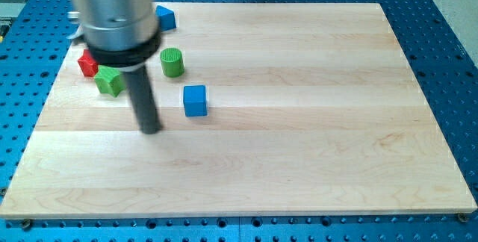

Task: Move the cube towards the bottom center of the board

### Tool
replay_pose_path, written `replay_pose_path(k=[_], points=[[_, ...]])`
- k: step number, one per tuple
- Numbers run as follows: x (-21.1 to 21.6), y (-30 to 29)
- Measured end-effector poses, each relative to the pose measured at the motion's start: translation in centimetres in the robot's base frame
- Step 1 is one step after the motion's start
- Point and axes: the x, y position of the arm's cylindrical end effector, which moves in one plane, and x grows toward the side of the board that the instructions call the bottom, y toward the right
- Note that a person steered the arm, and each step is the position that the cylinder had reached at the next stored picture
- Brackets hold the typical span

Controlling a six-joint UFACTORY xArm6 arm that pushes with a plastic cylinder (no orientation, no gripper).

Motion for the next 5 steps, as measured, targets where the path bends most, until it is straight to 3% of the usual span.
replay_pose_path(k=[1, 2, 3, 4, 5], points=[[-5.4, 3.4], [-4.0, 11.7], [-1.9, 15.8], [-4.0, 16.2], [-2.8, 18.1]])
